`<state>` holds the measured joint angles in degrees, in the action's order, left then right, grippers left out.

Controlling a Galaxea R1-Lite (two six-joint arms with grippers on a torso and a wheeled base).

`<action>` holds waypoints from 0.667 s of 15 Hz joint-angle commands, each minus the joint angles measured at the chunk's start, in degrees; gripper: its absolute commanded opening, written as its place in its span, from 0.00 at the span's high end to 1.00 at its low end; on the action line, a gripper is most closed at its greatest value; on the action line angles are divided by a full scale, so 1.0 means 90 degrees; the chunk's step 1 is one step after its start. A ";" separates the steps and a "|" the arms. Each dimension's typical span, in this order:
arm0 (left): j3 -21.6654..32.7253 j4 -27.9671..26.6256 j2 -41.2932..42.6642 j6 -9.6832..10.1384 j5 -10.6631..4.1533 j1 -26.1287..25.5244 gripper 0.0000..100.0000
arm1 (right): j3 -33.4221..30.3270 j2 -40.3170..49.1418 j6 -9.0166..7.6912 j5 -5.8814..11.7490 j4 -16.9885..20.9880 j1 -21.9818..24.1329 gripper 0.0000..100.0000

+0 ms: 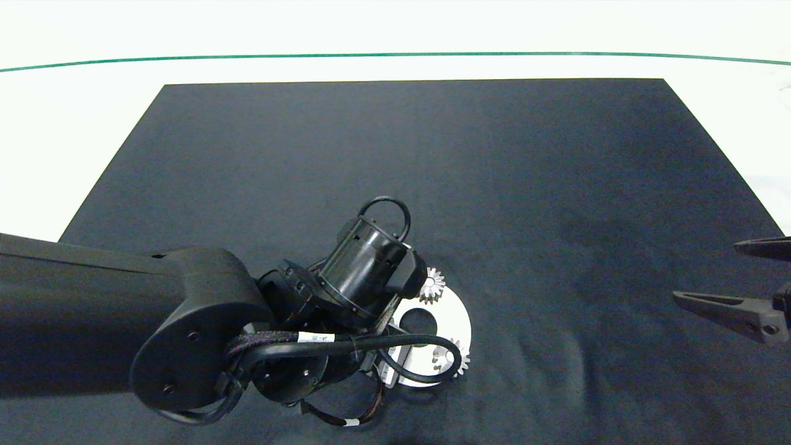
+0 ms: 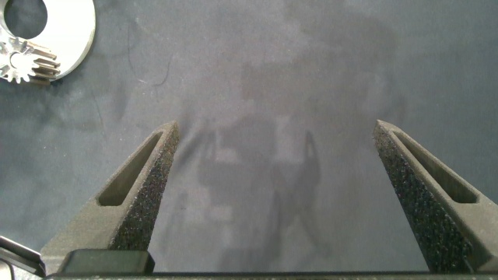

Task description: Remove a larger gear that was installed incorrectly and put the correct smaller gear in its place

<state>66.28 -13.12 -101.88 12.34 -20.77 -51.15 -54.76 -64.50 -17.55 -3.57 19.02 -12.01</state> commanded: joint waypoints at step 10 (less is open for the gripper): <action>-0.0099 0.0168 0.0109 -0.0004 -0.0026 0.0000 0.84 | 0.0000 -0.0001 -0.0012 -0.0004 0.0016 -0.0004 0.00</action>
<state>65.51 -11.48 -101.43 12.23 -20.86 -51.26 -54.76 -64.52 -17.55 -3.55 19.02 -12.03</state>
